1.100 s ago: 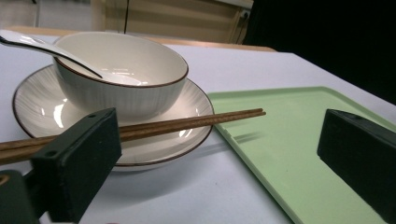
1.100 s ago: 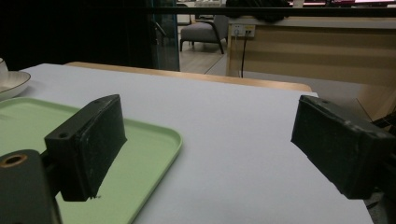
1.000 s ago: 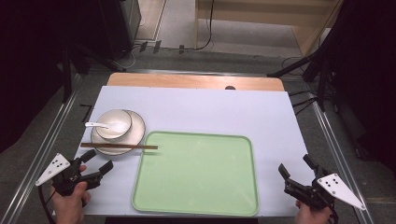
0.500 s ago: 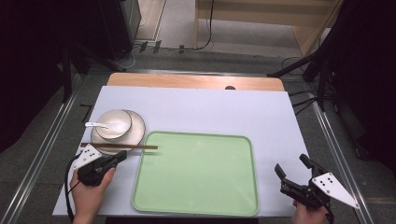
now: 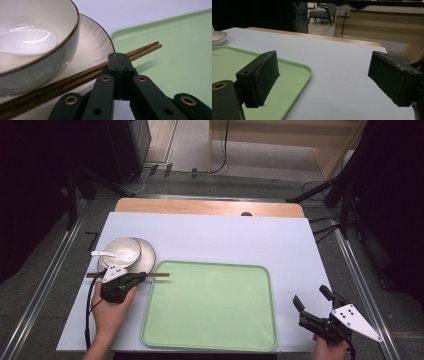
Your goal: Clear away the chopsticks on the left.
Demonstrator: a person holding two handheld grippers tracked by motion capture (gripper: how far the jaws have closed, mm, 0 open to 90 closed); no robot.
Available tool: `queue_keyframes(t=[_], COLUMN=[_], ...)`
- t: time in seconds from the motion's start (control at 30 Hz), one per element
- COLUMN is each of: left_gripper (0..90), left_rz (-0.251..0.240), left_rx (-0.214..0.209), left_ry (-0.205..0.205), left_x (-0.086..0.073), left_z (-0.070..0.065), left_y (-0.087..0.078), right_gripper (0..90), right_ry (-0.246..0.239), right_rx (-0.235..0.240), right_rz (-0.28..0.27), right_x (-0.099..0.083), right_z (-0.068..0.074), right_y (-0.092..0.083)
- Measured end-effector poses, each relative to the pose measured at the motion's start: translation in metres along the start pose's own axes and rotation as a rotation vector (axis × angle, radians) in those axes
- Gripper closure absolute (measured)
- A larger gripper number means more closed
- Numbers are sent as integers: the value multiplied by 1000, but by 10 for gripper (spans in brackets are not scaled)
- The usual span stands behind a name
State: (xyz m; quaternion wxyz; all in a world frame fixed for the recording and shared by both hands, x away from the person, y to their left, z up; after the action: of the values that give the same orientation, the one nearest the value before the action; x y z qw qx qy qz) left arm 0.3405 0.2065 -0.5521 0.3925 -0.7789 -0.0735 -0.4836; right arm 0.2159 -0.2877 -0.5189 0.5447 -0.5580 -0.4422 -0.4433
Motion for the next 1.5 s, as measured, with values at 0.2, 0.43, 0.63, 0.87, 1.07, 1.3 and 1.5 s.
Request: queue_keyframes(t=[0.2, 0.43, 0.63, 0.87, 1.07, 1.3, 1.5], left_gripper=[900, 900, 866, 819, 801, 825, 825], left_rz=[-10, 32, 54, 26, 58, 111, 151], left_rx=[15, 87, 122, 49, -41, -32, -8], left_ry=[-18, 18, 53, 55, 17, -15, 0], left_x=[9, 19, 21, 26, 14, 0, -4], left_z=[7, 15, 15, 5, 10, 28, 32], left_y=[7, 22, 29, -4, -47, -60, -49], right_gripper=[100, 100, 100, 101, 101, 101, 101], right_ry=[-1, 0, -10, -14, -21, -32, -43], right_rx=[-4, -10, -7, -5, -4, 0, 3], right_rz=[4, 11, 18, 15, 12, 13, 17], right_x=[-1, -2, -4, -4, -3, -3, -3], right_z=[0, 1, 3, 4, 3, 7, 9], right_y=[0, 2, 4, 3, 3, 6, 7])
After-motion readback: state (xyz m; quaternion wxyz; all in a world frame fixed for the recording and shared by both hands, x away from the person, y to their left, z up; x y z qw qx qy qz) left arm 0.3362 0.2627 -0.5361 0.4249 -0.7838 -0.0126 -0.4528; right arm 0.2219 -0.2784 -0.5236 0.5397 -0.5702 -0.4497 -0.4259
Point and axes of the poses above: each handheld gripper's, and its own axes: y roughly forward along the jaws, x roughly out of its top, z roughly to its left, the point moved 8 cm from there along y, roughly forward along the jaws, and after that the axes turned 15 degrees about -x, right-handed, at the moved point
